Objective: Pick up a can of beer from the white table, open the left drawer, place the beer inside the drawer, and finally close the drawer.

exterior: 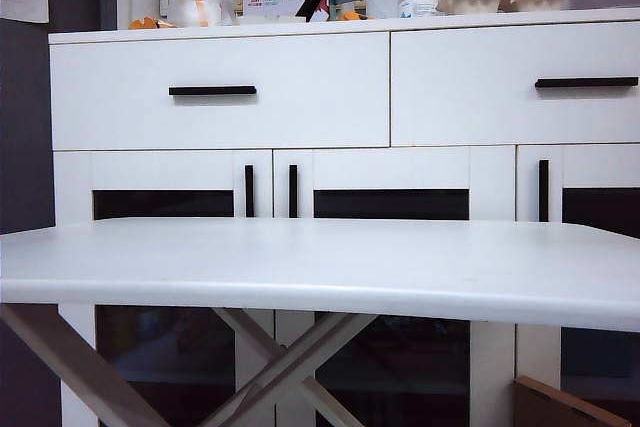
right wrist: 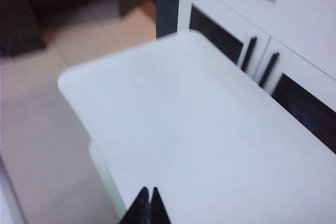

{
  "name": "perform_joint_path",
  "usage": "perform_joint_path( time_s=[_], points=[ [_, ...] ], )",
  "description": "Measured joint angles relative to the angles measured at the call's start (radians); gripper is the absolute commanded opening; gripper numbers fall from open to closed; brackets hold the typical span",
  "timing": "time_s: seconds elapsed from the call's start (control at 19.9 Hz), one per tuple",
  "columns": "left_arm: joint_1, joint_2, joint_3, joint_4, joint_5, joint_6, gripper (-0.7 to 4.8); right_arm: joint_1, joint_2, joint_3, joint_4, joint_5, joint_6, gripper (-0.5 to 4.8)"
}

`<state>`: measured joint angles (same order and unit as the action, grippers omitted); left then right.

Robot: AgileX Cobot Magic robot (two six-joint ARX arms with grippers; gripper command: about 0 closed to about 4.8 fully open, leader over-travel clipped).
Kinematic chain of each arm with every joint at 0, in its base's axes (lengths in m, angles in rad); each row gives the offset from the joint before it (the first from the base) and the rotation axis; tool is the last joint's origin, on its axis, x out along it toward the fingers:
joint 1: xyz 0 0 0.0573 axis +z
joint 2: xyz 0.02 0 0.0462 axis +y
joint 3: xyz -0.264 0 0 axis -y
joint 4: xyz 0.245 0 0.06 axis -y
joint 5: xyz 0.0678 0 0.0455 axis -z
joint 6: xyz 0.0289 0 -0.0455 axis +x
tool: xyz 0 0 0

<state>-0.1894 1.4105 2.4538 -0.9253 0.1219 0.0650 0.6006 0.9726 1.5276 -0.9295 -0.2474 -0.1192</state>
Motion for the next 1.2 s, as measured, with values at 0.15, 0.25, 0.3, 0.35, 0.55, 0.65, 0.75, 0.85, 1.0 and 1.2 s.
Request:
perform_joint_path(
  time_s=[0.15,0.25,0.3,0.35,0.55,0.65,0.75,0.85,1.0,1.2],
  points=[
    [0.000,-0.103,-0.002,-0.121,-0.007,0.057,-0.05,0.000,-0.153,-0.255,0.194,0.009,0.021,-0.05],
    [0.000,-0.199,-0.036,-0.220,-0.029,0.087,-0.05,0.000,-0.249,-0.436,0.263,0.045,0.035,-0.05],
    [0.000,-0.235,-0.058,-0.244,-0.042,0.093,-0.05,0.000,-0.279,-0.489,0.290,0.050,0.037,-0.04],
    [0.000,-0.297,-0.110,-0.251,-0.054,0.096,-0.05,0.000,-0.318,-0.548,0.307,0.053,0.040,-0.04],
    [0.000,-0.625,-0.455,-0.220,-0.081,0.088,-0.05,0.000,-0.376,-0.674,0.362,0.053,0.041,-0.04],
    [0.000,-0.756,-0.701,-0.141,-0.080,0.068,-0.05,0.000,-0.372,-0.681,0.362,0.053,0.041,-0.04],
    [0.000,-0.905,-0.992,-0.018,-0.060,0.058,-0.05,0.000,-0.372,-0.681,0.364,0.053,0.041,-0.05],
    [0.000,-1.046,-1.251,0.175,-0.014,0.045,-0.05,0.000,-0.372,-0.681,0.363,0.053,0.041,-0.05],
    [0.000,-1.184,-1.622,0.377,-0.013,0.006,-0.05,0.000,-0.373,-0.681,0.364,0.043,0.041,-0.05],
    [0.000,-1.223,-1.883,0.498,-0.013,-0.026,-0.05,0.000,-0.372,-0.681,0.364,0.043,0.041,-0.05]
  ],
)
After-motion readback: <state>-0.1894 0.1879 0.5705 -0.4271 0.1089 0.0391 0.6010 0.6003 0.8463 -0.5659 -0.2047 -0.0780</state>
